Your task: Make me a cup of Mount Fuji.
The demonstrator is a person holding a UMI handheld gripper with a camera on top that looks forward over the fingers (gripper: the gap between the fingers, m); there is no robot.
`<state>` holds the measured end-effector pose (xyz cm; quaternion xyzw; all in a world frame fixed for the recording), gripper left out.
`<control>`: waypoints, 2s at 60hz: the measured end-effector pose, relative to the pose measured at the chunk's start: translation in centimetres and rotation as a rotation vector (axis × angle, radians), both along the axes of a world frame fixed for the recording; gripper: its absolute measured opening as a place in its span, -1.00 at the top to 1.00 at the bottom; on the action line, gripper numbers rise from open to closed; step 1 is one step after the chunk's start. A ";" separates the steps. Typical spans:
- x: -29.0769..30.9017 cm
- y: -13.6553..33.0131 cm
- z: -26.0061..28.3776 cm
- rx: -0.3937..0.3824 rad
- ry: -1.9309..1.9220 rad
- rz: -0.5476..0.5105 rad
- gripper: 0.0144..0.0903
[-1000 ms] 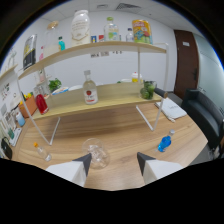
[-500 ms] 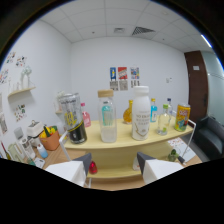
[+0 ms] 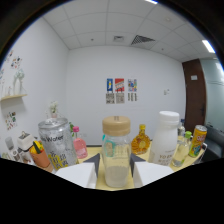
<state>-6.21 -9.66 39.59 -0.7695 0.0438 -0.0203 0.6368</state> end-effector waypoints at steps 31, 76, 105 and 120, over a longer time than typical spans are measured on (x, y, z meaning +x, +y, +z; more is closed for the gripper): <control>-0.4 -2.7 3.2 0.052 -0.041 0.065 0.32; -0.3 -14.6 -25.7 -0.193 0.219 0.066 0.32; -0.7 -12.1 -27.0 -0.067 1.298 -0.033 0.33; -0.3 -10.9 -25.8 0.012 1.738 -0.064 0.33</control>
